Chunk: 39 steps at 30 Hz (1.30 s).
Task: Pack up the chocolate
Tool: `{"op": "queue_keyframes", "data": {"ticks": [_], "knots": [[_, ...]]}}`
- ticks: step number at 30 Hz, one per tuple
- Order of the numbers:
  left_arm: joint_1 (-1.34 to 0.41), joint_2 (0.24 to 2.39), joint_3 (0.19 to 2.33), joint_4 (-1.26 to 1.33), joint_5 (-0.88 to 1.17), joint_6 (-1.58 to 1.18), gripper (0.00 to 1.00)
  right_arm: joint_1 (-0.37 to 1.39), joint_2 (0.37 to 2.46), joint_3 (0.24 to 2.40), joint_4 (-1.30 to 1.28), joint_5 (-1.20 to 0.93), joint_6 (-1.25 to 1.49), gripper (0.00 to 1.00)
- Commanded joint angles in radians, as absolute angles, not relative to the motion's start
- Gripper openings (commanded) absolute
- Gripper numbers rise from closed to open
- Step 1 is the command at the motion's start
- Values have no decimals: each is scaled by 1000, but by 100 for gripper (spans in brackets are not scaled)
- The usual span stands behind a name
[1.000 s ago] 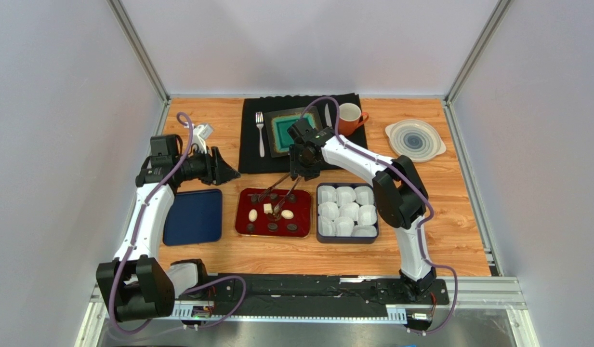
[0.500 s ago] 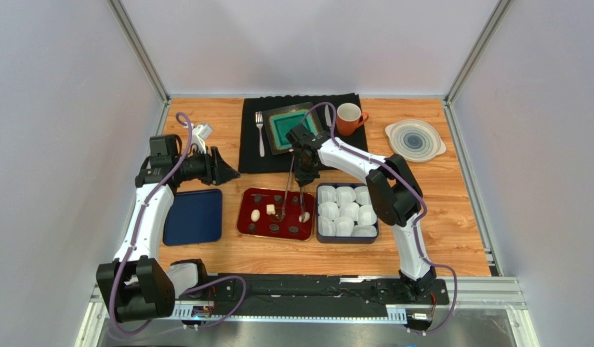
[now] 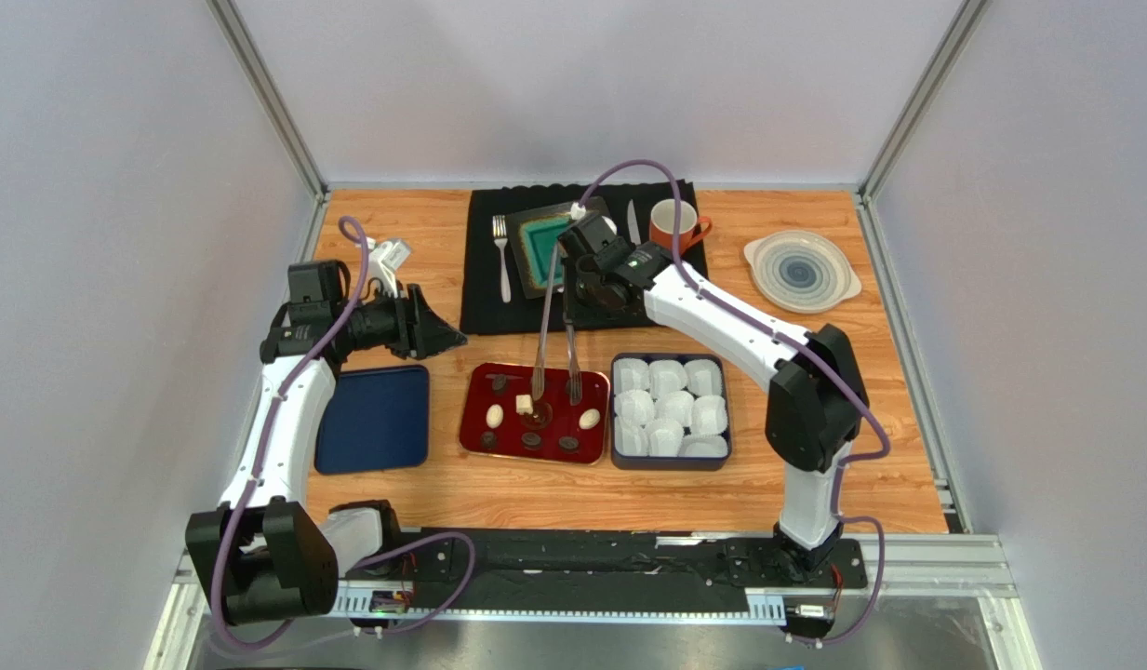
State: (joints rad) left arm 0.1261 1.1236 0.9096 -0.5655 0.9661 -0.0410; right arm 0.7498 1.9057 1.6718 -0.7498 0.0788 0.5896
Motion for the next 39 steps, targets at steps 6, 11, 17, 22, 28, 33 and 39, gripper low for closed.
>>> {"op": "queue_keyframes", "data": {"ticks": [6, 11, 17, 22, 28, 33, 39], "knots": [[135, 1107, 971, -575, 1537, -34, 53, 834, 1599, 1381, -199, 20, 584, 0], [133, 1114, 940, -448, 1764, -164, 53, 850, 1422, 1174, 154, -60, 591, 0], [60, 1039, 917, -428, 1764, -179, 53, 864, 1414, 1166, 271, -66, 601, 0], [6, 983, 923, -417, 1764, -204, 55, 874, 1433, 1178, 331, -58, 615, 0], [5, 982, 917, -416, 1764, -221, 63, 874, 1447, 1184, 403, -72, 644, 0], [3, 985, 917, -419, 1764, -222, 66, 873, 1440, 1163, 449, -75, 669, 0], [-34, 977, 934, -428, 1764, -222, 59, 874, 1460, 1155, 506, -83, 702, 0]]}}
